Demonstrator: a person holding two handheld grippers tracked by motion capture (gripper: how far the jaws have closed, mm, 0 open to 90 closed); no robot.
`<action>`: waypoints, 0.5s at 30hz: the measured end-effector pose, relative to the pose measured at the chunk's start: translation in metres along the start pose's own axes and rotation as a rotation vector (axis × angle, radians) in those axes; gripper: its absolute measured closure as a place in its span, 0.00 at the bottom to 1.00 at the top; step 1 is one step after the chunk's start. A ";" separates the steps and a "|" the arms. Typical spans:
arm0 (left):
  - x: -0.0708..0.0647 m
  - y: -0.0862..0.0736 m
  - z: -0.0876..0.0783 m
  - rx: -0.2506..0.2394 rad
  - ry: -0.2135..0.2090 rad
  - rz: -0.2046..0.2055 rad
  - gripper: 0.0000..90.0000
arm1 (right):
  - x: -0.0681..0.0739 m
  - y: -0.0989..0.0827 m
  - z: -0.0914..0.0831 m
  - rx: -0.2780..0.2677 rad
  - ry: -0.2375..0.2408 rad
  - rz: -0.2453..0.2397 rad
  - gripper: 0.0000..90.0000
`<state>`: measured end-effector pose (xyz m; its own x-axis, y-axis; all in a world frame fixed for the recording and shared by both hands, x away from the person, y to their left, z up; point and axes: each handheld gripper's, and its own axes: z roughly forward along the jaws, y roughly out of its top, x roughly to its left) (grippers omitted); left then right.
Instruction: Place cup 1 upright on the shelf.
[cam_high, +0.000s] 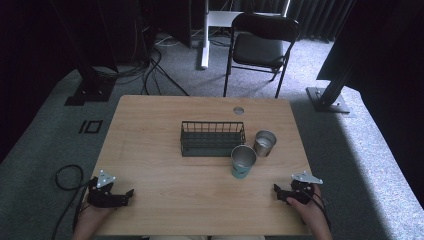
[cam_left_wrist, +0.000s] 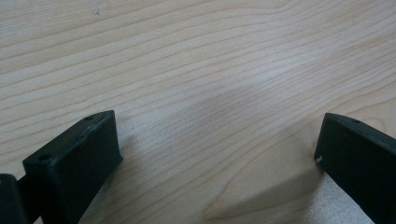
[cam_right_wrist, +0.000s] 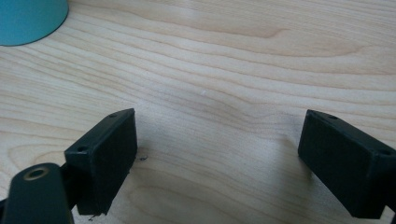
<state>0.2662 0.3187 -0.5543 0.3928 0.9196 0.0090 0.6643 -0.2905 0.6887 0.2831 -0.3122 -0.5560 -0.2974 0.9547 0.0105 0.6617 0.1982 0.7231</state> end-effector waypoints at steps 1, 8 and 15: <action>0.000 0.000 0.000 0.000 0.001 0.001 0.01 | 0.000 0.000 0.000 0.000 0.000 0.000 0.13; 0.000 -0.001 -0.001 -0.001 -0.003 0.005 0.01 | 0.000 0.000 0.000 0.000 0.000 0.000 0.13; 0.000 0.000 -0.001 0.004 -0.014 0.016 0.01 | 0.000 0.000 0.000 0.000 0.000 0.000 0.13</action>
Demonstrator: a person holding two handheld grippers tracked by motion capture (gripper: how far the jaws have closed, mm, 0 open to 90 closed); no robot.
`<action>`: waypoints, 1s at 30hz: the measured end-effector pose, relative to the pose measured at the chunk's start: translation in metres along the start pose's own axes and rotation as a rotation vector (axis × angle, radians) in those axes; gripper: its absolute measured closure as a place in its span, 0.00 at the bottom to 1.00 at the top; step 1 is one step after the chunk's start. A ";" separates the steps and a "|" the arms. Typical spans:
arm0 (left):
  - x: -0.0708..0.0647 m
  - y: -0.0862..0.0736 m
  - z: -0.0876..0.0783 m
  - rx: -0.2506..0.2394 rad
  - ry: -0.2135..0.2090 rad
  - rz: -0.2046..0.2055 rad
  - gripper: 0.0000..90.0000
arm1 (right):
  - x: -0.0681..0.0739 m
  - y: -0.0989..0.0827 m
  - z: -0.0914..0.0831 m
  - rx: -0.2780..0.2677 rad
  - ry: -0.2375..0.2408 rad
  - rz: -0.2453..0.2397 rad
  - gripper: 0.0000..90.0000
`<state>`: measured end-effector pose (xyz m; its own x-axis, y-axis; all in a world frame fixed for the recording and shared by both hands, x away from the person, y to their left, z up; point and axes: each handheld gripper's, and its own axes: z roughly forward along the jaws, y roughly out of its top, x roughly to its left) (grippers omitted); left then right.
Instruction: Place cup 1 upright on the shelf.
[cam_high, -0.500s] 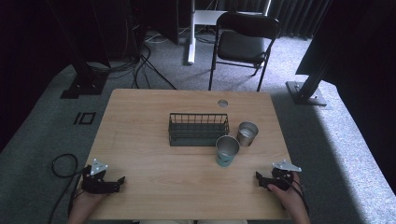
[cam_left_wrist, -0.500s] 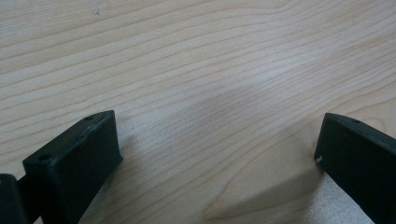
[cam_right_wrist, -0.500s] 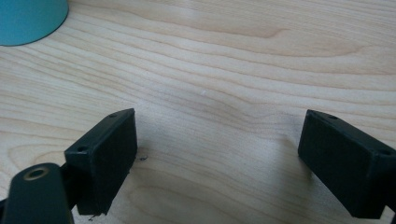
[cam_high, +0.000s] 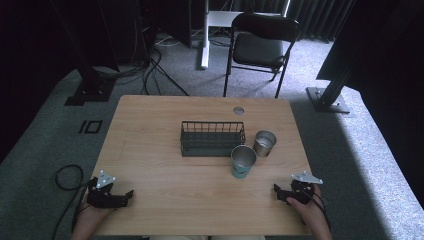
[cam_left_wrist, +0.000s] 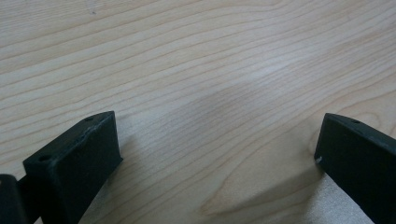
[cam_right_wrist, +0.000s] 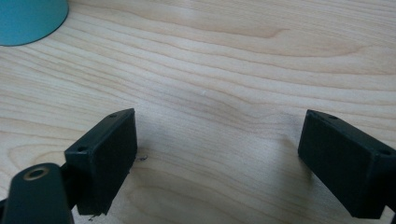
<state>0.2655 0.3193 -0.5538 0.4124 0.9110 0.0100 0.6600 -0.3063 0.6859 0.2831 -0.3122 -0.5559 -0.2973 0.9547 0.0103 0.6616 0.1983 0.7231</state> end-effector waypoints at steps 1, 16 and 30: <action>0.000 0.001 0.000 0.004 0.000 0.000 0.01 | 0.000 0.000 0.000 0.000 0.000 0.000 0.13; -0.008 0.005 -0.002 -0.023 -0.073 0.043 0.01 | 0.000 0.000 0.000 0.000 0.000 0.000 0.13; -0.021 0.015 0.001 -0.019 -0.100 0.105 0.01 | 0.000 0.000 0.000 0.000 0.000 0.001 0.13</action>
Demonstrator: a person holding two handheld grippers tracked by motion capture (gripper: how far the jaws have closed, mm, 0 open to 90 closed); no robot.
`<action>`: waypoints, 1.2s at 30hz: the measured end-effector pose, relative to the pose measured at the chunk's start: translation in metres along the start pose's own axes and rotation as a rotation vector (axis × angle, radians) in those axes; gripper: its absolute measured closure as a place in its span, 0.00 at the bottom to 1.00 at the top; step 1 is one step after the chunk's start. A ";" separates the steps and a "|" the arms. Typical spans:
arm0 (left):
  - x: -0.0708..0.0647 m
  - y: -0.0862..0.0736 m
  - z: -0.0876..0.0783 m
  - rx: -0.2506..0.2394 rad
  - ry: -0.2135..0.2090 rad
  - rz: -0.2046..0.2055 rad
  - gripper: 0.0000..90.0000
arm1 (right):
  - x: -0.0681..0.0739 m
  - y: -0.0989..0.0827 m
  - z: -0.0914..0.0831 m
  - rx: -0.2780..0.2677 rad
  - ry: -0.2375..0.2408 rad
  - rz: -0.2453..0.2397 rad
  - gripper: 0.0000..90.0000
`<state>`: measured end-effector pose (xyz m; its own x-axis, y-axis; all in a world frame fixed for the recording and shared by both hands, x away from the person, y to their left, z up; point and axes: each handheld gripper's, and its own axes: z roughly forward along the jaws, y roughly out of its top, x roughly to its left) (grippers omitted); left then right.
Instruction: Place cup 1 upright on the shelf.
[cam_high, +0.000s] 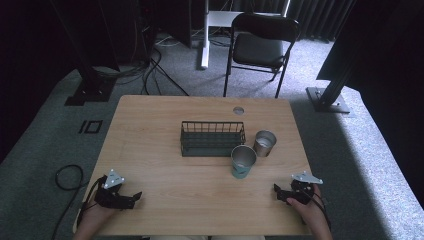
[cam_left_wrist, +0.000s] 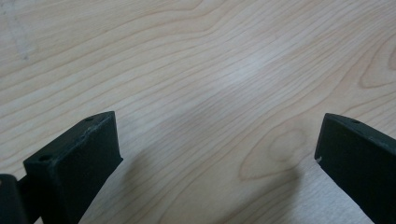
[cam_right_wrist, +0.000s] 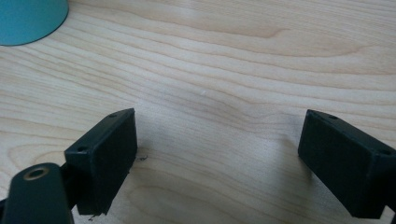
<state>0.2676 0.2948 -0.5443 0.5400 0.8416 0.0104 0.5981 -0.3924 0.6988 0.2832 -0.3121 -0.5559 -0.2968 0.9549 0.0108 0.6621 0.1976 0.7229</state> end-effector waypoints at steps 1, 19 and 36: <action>-0.001 0.001 0.000 -0.001 -0.006 0.004 0.01 | 0.000 0.000 0.000 0.000 0.000 0.000 0.13; -0.018 0.021 0.012 -0.009 -0.097 0.054 0.01 | 0.000 0.000 0.000 0.000 0.000 0.000 0.13; -0.046 0.049 0.031 -0.017 -0.187 0.136 0.01 | 0.000 0.000 0.000 0.000 0.000 -0.001 0.13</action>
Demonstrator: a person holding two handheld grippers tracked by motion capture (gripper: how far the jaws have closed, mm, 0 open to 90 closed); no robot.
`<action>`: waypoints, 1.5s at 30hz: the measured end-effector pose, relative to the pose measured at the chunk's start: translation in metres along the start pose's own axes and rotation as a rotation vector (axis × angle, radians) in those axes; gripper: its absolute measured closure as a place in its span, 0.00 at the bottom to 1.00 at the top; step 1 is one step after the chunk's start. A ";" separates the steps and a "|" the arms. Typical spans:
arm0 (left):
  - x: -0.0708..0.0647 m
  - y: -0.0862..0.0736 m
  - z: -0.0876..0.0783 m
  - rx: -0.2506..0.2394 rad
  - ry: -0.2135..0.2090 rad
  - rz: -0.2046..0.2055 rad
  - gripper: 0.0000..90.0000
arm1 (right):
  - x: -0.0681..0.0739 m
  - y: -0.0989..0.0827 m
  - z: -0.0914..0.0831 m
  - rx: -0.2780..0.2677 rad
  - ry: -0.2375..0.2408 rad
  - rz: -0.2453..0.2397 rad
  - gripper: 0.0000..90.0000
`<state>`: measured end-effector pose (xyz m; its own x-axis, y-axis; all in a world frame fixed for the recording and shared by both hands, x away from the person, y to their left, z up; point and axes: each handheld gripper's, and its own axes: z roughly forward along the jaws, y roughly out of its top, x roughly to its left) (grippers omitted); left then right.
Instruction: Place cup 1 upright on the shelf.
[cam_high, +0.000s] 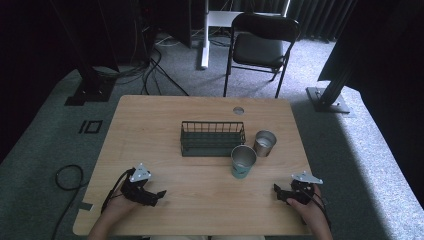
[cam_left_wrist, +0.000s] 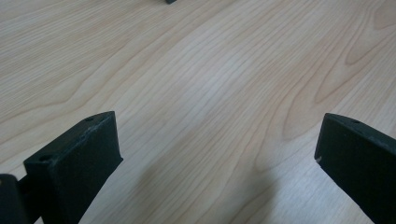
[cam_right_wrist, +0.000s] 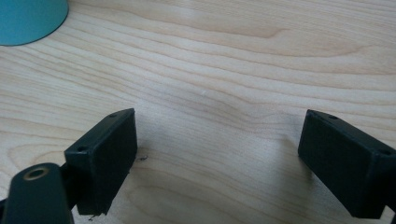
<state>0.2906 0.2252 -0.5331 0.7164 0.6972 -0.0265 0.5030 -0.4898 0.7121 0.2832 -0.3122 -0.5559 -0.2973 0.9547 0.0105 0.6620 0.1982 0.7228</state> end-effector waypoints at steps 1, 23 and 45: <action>-0.001 0.001 0.001 -0.002 -0.006 0.003 0.01 | 0.000 0.000 0.000 0.000 0.000 0.000 0.13; -0.021 0.033 0.024 -0.014 -0.077 0.078 0.01 | 0.000 0.000 0.000 0.000 0.000 0.000 0.13; -0.036 0.064 0.038 -0.056 -0.143 0.140 0.01 | 0.000 0.000 0.000 0.000 0.000 0.000 0.13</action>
<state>0.3151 0.1487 -0.5131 0.8405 0.5414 -0.0208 0.3689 -0.5437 0.7539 0.2831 -0.3122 -0.5559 -0.2975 0.9547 0.0109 0.6618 0.1980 0.7230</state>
